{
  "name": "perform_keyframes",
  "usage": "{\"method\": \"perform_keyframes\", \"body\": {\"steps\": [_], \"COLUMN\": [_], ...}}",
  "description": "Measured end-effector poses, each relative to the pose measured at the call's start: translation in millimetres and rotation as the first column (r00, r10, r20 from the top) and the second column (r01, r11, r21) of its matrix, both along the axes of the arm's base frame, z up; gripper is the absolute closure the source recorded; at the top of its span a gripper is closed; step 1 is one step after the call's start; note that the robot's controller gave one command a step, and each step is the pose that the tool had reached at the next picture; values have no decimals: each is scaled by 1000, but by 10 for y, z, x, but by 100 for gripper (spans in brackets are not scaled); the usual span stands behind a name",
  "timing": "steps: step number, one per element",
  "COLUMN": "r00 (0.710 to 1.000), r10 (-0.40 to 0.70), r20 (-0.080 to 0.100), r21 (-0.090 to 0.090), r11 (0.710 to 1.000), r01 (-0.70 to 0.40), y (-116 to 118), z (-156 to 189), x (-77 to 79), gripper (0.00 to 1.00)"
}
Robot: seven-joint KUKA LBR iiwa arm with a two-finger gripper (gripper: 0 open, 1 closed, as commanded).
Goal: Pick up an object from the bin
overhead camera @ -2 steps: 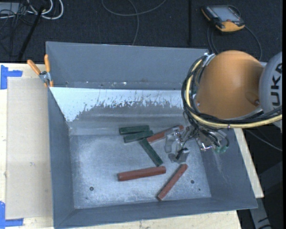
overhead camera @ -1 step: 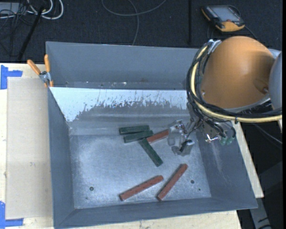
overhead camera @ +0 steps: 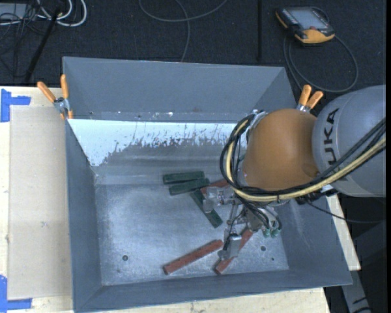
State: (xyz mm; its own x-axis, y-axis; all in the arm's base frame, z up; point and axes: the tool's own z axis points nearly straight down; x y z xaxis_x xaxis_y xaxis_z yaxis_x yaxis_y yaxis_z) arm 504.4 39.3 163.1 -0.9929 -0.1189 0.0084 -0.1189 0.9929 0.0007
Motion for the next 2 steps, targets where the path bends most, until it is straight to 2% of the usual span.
{"method": "perform_keyframes", "body": {"steps": [1, 2], "r00": [1000, 1000], "r10": [0, 8], "r20": [6, 14], "r21": [1, 1], "r11": [1000, 1000], "r01": [0, -8], "y": [2, -24], "z": [41, -442], "x": [12, -21], "gripper": [0, 0]}}
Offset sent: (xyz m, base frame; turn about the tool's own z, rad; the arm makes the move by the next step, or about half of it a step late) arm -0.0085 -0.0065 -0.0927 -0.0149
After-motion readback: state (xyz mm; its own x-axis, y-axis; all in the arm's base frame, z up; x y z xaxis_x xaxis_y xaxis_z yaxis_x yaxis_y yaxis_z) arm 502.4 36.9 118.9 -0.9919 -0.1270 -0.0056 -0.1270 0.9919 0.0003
